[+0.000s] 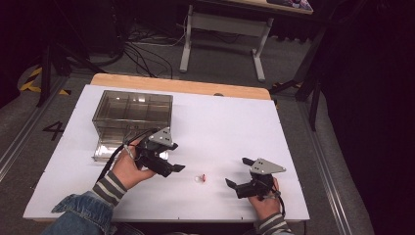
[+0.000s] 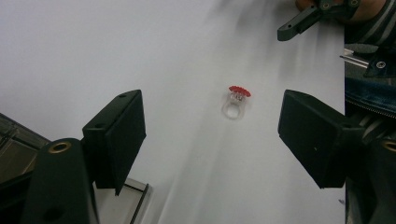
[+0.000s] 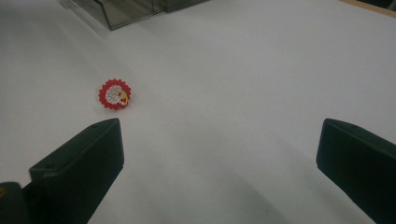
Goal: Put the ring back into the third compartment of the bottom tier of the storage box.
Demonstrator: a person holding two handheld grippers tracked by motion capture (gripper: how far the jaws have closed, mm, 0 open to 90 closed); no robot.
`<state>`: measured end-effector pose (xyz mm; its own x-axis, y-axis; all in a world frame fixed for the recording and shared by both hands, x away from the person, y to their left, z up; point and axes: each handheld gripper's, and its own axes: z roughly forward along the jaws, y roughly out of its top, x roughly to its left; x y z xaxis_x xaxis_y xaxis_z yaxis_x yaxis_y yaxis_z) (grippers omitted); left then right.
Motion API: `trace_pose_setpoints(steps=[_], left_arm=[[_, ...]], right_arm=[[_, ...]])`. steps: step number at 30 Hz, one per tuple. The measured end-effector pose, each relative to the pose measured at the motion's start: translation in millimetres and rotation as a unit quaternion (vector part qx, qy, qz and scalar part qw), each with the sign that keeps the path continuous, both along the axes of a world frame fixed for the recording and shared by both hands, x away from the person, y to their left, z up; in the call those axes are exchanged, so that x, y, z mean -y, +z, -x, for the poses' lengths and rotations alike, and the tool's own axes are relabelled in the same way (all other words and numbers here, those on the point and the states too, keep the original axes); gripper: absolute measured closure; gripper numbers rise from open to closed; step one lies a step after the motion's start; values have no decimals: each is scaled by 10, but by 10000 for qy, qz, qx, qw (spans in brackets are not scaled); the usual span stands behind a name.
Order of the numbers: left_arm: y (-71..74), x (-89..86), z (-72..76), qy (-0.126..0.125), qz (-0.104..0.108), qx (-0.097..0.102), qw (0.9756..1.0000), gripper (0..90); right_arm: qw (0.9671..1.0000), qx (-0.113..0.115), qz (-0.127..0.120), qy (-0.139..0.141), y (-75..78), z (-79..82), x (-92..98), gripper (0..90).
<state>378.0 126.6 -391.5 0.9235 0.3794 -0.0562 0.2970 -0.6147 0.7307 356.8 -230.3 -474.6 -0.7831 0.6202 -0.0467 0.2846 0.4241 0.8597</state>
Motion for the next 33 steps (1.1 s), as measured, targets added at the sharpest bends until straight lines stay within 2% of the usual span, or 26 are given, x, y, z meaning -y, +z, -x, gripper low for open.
trace_pose_setpoints(steps=[7,18,22,33], left_arm=[[-35,56,15,15,14,81,10000,228],[-141,199,26,53,14,50,10000,227],[-203,289,23,76,-7,-47,10000,227],[-342,527,51,-154,-133,-142,9997,227]], right_arm=[[10000,3,-8,2,0,0,0,15],[10000,9,1,14,0,3,-2,15],[10000,10,0,11,0,4,-1,15],[10000,14,1,26,0,5,-3,15]])
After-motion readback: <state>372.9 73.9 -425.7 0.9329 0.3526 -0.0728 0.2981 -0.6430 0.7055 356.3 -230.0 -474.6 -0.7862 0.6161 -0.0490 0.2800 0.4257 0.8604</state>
